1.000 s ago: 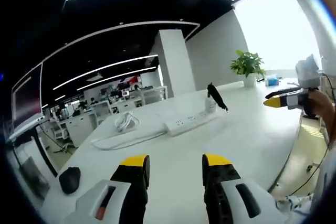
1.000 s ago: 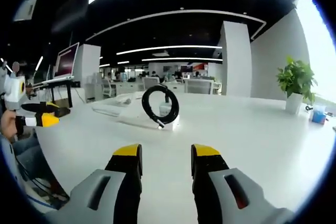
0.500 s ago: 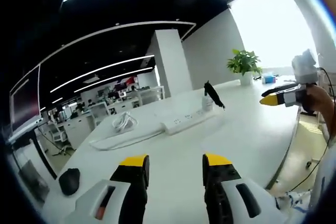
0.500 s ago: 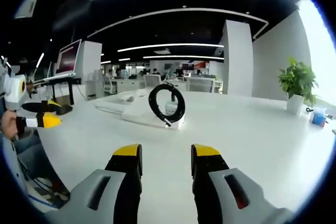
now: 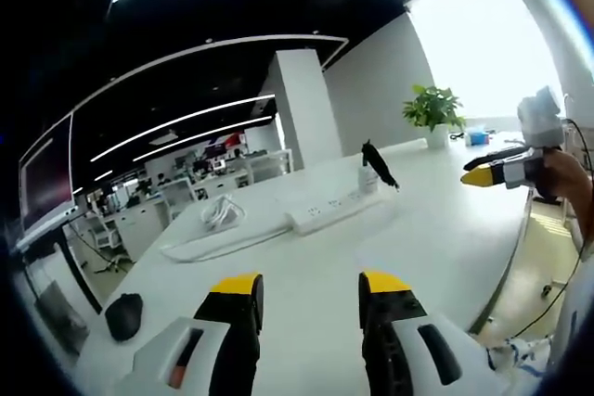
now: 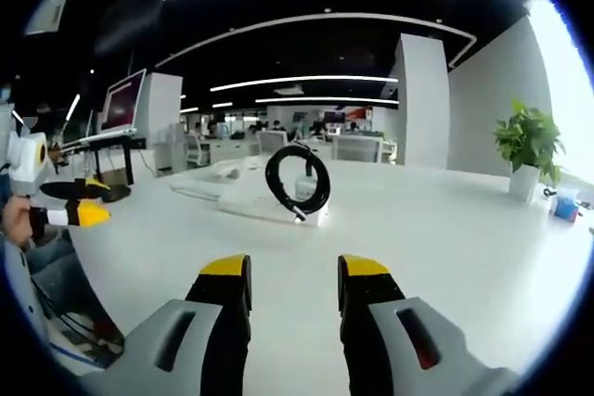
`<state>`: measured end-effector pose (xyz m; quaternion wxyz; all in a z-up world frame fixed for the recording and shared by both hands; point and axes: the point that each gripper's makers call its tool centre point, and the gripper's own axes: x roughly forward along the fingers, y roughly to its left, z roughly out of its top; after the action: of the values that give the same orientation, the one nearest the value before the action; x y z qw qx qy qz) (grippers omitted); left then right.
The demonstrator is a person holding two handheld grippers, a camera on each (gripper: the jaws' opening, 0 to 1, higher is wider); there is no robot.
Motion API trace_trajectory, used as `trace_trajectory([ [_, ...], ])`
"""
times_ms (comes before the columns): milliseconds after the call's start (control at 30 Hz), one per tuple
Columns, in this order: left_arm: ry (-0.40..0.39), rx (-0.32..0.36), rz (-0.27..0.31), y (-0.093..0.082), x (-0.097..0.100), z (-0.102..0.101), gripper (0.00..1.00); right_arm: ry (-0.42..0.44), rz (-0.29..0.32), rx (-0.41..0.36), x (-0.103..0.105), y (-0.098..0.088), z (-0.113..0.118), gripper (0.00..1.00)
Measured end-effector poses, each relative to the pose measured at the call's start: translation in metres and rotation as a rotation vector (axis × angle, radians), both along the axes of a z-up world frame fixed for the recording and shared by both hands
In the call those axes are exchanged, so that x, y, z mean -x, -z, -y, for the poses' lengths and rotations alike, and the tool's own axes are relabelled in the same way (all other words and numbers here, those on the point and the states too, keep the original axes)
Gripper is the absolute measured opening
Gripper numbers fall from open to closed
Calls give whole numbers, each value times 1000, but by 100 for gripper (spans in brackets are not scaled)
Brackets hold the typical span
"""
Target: Straighten the power strip on the desk, plug the charger into it
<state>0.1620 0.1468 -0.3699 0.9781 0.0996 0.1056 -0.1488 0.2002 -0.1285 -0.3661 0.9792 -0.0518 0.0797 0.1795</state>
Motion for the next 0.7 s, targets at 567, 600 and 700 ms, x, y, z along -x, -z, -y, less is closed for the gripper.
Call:
trace_trajectory([
  [567, -7, -1, -1, 1, -1, -1, 42, -6, -2, 10, 1, 3, -3, 36],
  [600, -8, -1, -3, 0, -1, -1, 42, -8, -4, 12, 0, 4, -3, 36],
  [700, -16, -3, -4, 1, -1, -2, 42, -14, -7, 8, -1, 6, -4, 36],
])
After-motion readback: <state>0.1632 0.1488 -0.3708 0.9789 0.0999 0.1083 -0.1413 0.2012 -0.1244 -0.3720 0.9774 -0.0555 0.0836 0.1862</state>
